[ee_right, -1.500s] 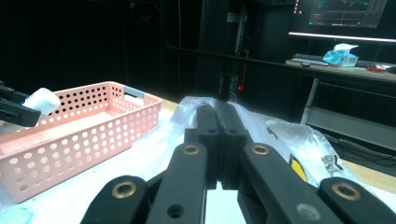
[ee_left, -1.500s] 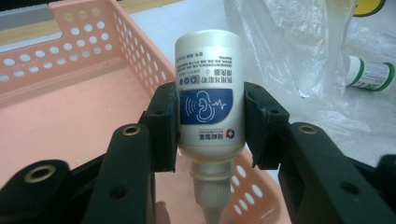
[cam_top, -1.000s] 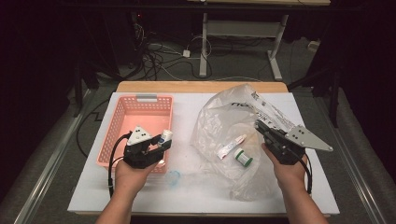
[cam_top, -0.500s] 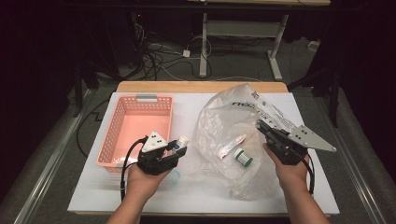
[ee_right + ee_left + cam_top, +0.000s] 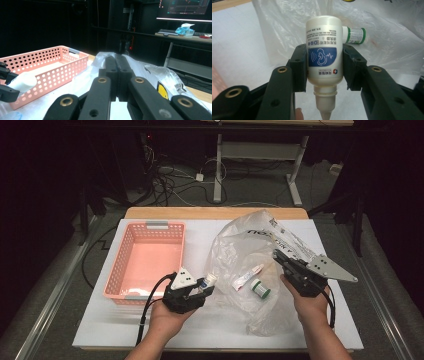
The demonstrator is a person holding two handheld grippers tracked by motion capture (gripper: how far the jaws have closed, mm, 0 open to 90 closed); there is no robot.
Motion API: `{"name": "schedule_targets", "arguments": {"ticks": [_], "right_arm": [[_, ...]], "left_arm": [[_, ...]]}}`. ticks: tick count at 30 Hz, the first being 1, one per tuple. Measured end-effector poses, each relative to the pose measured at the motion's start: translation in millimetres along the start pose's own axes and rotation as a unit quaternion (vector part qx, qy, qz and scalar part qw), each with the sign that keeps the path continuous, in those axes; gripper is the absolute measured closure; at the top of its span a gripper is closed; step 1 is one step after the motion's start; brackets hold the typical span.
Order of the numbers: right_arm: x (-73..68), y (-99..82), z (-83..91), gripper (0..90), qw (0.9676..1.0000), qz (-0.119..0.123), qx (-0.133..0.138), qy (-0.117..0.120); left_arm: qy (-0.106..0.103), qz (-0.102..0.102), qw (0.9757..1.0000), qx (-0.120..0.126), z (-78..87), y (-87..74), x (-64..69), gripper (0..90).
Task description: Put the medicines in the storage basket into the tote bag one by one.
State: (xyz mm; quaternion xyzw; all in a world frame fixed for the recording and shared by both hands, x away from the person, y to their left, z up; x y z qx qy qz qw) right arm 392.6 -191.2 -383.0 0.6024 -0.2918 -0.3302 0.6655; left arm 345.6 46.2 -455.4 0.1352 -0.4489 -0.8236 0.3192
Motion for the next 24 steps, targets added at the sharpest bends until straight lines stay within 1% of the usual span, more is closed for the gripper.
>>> {"name": "schedule_targets", "arguments": {"ticks": [7,12,16,19,22,24], "right_arm": [[-2.1,-1.0,-0.7,90.0,1.0000,0.005,-0.003,0.003],[-5.6,-0.3,-2.0,90.0,0.9999,0.009,-0.004,0.009],[-7.4,-0.4,-2.5,90.0,0.9999,0.006,-0.004,0.011],[-8.8,0.0,-2.6,90.0,0.9999,0.005,-0.006,0.013],[-10.9,1.7,-2.5,90.0,0.9998,0.007,-0.005,0.016],[-11.9,1.8,-2.9,90.0,0.9998,0.008,-0.006,0.018]], "left_arm": [[-0.011,-0.008,0.9999,-0.006,-7.6,-1.0,10.4,57.9],[-0.017,-0.020,0.9996,-0.008,-11.3,-0.1,20.2,57.8],[-0.022,-0.022,0.9994,-0.013,-15.3,-1.0,25.1,57.9],[-0.025,-0.030,0.9991,-0.016,-17.6,-2.2,30.2,57.8],[-0.028,-0.027,0.9990,-0.022,-22.1,-4.0,32.4,57.9],[-0.029,-0.026,0.9990,-0.021,-23.8,-3.0,32.7,57.9]]}}
Point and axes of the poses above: each handheld gripper's, and its own axes: z roughly backward along the jaws, y roughly out of its top, x roughly to its right, the point moved 8 cm from there along -z, roughly forward along the jaws, and after that the axes turned 3 degrees about -z, right-handed, at the moved point
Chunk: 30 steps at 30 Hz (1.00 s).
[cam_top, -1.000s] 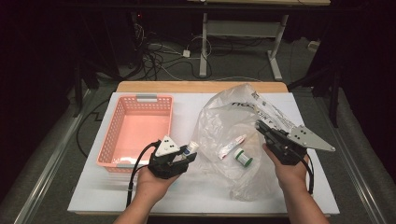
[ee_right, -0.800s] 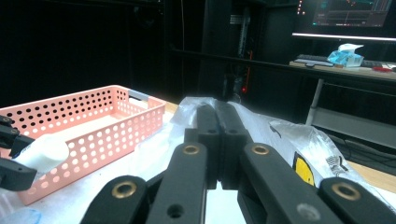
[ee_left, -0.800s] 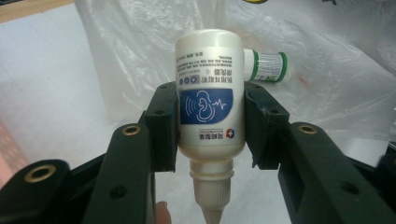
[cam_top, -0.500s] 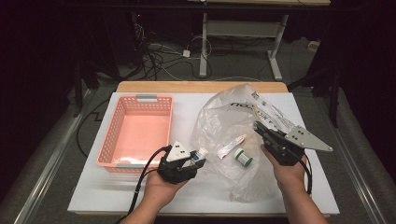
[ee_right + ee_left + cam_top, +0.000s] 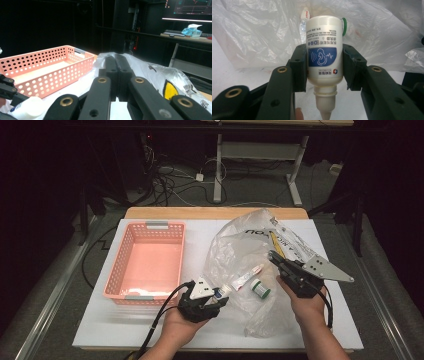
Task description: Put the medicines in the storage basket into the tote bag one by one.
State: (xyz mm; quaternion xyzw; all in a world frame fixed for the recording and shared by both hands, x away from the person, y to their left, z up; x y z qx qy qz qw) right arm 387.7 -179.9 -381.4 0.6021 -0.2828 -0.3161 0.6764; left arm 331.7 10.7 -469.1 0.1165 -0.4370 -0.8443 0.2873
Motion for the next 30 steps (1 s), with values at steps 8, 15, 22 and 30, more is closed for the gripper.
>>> {"name": "schedule_targets", "arguments": {"ticks": [8,15,22,30], "right_arm": [[-3.6,-3.9,-3.9,90.0,1.0000,0.000,-0.009,0.004],[-4.5,-6.1,-5.5,90.0,0.9999,0.000,-0.012,0.005],[-3.5,-7.3,-6.1,90.0,0.9999,0.002,-0.014,0.005],[-1.8,-8.2,-6.6,90.0,0.9999,0.000,-0.013,0.004]], "left_arm": [[-0.001,0.013,0.9999,0.002,-12.7,9.7,-3.2,57.9],[0.003,0.015,0.9998,0.010,-25.5,23.3,-6.7,57.9],[0.003,0.020,0.9997,0.017,-40.5,39.2,-9.5,57.9],[0.004,0.018,0.9997,0.019,-64.5,57.9,-6.8,57.9]]}}
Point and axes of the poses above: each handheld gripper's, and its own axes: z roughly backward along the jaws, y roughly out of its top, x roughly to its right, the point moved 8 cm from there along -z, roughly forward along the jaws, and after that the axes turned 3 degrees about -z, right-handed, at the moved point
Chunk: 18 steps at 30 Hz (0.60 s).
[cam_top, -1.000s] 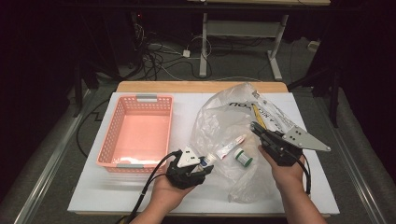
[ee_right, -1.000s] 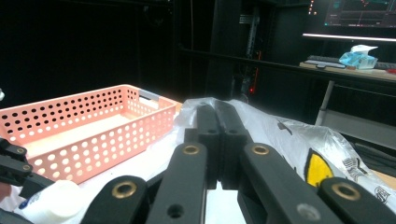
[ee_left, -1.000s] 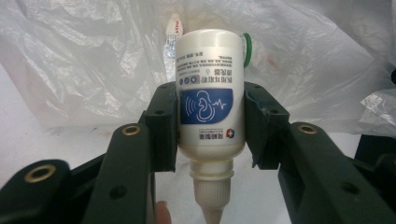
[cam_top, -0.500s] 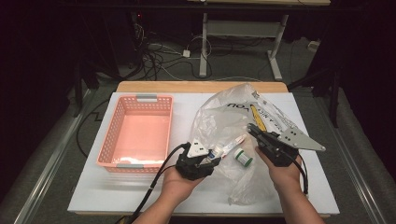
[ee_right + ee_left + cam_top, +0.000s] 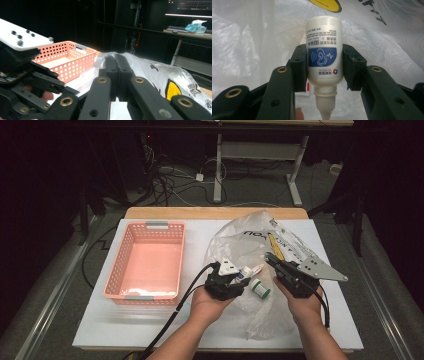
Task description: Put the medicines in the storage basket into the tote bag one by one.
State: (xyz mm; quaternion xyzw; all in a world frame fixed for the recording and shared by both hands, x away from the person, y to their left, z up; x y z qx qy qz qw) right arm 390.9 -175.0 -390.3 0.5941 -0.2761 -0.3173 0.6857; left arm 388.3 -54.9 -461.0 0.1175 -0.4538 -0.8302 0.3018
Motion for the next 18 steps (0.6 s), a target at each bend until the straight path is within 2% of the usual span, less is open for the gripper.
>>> {"name": "schedule_targets", "arguments": {"ticks": [8,14,18], "right_arm": [[1.3,-0.1,0.7,90.0,1.0000,-0.006,0.000,0.001],[3.9,1.4,1.3,90.0,1.0000,-0.007,0.004,0.000],[4.1,3.0,1.4,90.0,1.0000,-0.007,0.006,0.001]], "left_arm": [[0.012,-0.006,0.9998,-0.011,-23.1,8.1,-4.2,57.9],[0.020,0.002,0.9995,-0.024,-39.0,8.7,-7.5,57.8],[0.024,-0.005,0.9992,-0.032,-49.8,11.7,-8.1,57.8]]}}
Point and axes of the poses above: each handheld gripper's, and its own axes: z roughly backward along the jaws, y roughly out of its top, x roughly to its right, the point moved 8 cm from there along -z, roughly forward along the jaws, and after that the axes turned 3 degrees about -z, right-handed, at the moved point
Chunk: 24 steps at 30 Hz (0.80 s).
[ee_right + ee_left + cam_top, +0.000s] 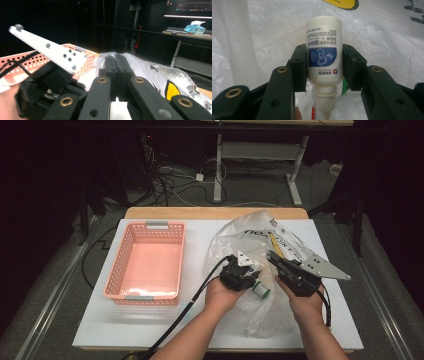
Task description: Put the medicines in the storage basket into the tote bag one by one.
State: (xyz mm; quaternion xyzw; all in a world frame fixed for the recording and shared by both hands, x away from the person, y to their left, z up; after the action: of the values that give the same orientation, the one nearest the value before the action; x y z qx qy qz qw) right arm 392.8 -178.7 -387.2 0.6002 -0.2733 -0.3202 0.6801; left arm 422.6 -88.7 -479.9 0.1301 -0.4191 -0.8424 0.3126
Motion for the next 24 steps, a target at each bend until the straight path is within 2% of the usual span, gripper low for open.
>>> {"name": "schedule_targets", "arguments": {"ticks": [6,13,19,21,24], "right_arm": [[2.8,-0.1,0.6,90.0,1.0000,-0.002,0.001,-0.003],[3.3,-1.1,-0.9,90.0,1.0000,-0.004,0.001,-0.004],[4.6,-3.6,-1.3,90.0,1.0000,-0.005,-0.004,-0.005],[5.2,-3.7,-1.0,90.0,1.0000,-0.005,-0.004,-0.005],[5.3,-3.7,-0.8,90.0,1.0000,-0.005,-0.004,-0.005]], "left_arm": [[0.009,0.003,0.9997,-0.021,-19.1,-1.1,-3.6,57.7],[-0.002,0.009,0.9995,-0.031,-37.4,-0.1,-3.4,57.5],[-0.012,0.001,0.9994,-0.032,-47.2,3.3,-1.5,57.5],[-0.013,-0.005,0.9994,-0.030,-49.8,5.7,-0.4,57.5],[-0.008,-0.020,0.9989,-0.040,-51.9,7.4,-2.5,57.4]]}}
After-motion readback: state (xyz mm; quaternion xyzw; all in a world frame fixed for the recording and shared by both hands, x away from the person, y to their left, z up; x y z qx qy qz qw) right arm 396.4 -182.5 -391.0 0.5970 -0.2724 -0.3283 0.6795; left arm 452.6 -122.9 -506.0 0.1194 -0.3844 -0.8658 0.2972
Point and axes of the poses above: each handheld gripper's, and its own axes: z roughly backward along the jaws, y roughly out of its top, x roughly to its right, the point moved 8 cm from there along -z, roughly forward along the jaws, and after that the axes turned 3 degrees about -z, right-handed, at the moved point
